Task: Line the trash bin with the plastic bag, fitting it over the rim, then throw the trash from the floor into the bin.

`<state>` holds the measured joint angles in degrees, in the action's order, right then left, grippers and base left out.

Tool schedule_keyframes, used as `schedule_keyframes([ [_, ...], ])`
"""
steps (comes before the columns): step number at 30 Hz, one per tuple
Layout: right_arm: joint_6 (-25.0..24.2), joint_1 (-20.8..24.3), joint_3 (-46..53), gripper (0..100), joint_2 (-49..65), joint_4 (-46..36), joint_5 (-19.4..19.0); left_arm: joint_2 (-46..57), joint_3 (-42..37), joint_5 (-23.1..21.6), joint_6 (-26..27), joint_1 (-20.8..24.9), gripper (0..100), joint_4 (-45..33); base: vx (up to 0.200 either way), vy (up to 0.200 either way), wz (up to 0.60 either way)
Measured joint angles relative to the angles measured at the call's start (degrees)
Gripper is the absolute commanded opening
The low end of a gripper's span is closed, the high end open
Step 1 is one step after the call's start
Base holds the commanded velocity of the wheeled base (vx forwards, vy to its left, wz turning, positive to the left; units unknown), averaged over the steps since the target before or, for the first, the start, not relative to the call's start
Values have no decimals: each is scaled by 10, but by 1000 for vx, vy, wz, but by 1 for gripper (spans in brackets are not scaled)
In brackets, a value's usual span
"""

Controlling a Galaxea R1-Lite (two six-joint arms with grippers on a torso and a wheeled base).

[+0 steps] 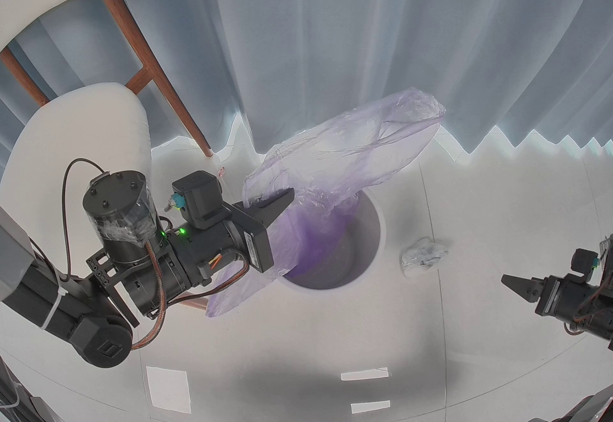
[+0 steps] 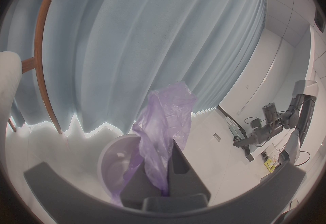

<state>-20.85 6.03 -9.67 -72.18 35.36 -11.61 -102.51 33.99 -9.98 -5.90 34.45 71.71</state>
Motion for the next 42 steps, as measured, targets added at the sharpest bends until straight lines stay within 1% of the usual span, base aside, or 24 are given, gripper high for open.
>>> schedule_keyframes([
  [5,7,-19,-4,100,-116,147,1,0,0,0,1,-2,0,0,0,0,0],
  [11,11,-38,-8,100,-247,296,9,0,-1,0,1,-3,0,0,0,0,0],
  [15,12,-45,-14,100,-312,366,19,1,0,0,1,-5,0,0,0,0,0],
  [20,12,-49,-37,100,-375,410,25,2,2,0,0,-7,0,0,0,0,0],
  [25,11,-49,-66,100,-413,427,26,2,6,0,0,-12,0,0,0,0,0],
  [29,6,-40,-95,100,-447,452,26,1,9,0,0,-16,0,0,0,0,0],
  [31,5,-33,-106,100,-465,480,26,1,10,0,0,-17,0,0,0,0,0],
  [34,4,-17,-123,100,-492,530,28,1,10,0,0,-17,0,0,0,0,0],
  [39,2,31,-144,100,-511,535,29,0,12,0,0,-21,0,0,0,0,0],
  [42,2,70,-156,100,-507,535,29,-1,12,0,1,-23,0,0,0,0,0],
])
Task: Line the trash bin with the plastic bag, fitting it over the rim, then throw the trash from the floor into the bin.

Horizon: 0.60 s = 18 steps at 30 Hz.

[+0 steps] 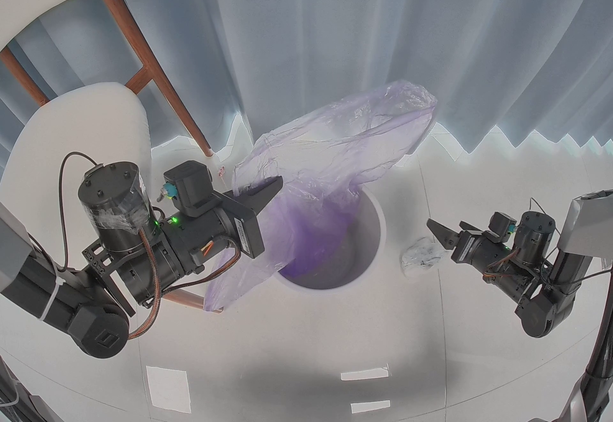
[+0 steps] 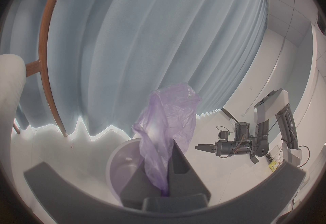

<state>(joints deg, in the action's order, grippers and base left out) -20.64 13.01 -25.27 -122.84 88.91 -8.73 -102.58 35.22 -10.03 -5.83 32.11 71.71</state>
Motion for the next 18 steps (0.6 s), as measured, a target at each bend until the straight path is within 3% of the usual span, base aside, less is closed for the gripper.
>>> schedule_keyframes([
  [5,0,40,-51,100,5,1,0,-1,0,0,0,0,0,0,0,0,0],
  [6,1,45,-63,0,4,1,0,-1,-1,0,0,1,0,0,0,0,0],
  [18,5,98,-145,0,-22,1,1,-13,-7,-1,0,15,0,0,0,0,0],
])
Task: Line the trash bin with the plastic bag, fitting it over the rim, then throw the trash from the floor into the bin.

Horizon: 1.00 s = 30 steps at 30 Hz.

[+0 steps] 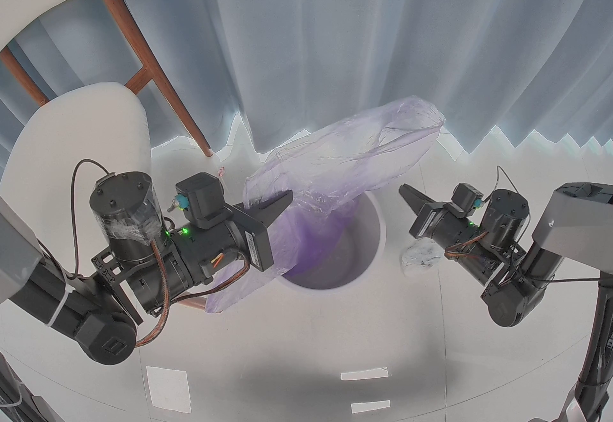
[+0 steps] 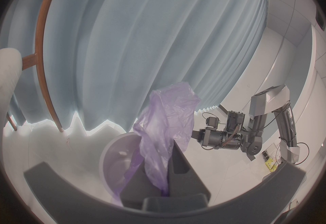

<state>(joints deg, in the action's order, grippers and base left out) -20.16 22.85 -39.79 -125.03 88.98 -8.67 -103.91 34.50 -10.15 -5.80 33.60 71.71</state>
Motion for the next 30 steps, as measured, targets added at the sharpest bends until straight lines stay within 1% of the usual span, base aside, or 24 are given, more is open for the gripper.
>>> schedule_keyframes([
  [3,0,26,2,0,-5,0,0,-4,0,0,0,1,0,0,0,0,0],
  [11,1,117,35,0,-23,0,-1,-19,1,1,1,1,0,4,0,0,0],
  [16,1,161,59,0,-34,0,-1,-42,5,1,2,-2,0,52,0,0,0],
  [21,-4,173,89,0,-20,0,-1,-60,6,2,5,-4,0,59,0,0,0],
  [26,-23,174,183,0,35,0,-1,-66,5,2,6,-4,0,58,0,0,0],
  [29,-42,173,243,0,90,0,-1,-68,4,2,7,-4,0,58,0,0,0],
  [30,-52,173,259,100,109,0,0,-68,3,3,7,-3,0,58,0,0,0],
])
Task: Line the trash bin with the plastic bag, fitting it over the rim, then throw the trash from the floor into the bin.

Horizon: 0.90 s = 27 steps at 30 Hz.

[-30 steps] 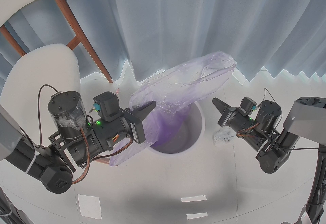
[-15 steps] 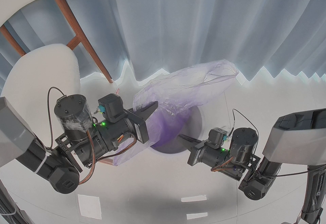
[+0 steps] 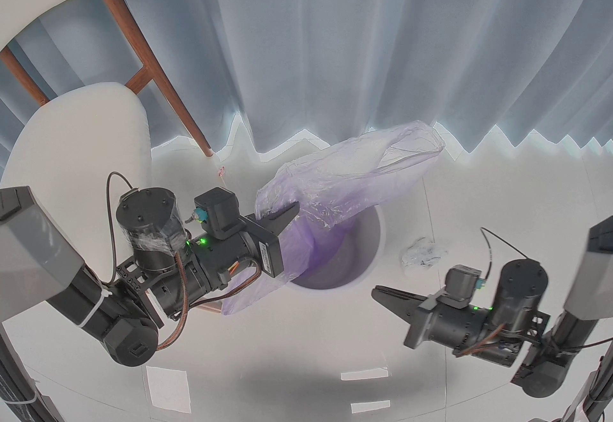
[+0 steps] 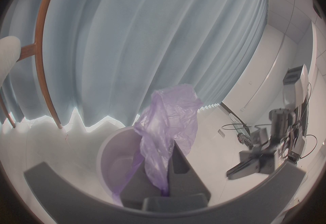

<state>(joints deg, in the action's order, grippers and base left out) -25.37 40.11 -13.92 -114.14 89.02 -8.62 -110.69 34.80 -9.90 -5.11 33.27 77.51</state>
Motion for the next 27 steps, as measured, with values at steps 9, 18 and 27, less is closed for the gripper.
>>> schedule_keyframes([
  [9,-210,0,55,100,150,-71,28,-3,-7,1,2,7,0,0,0,0,0],
  [18,-288,5,-56,100,259,-357,33,-4,-12,2,6,10,0,-1,0,0,0],
  [27,-346,-39,-206,100,314,-519,34,-4,-26,1,21,10,0,-1,0,0,0],
])
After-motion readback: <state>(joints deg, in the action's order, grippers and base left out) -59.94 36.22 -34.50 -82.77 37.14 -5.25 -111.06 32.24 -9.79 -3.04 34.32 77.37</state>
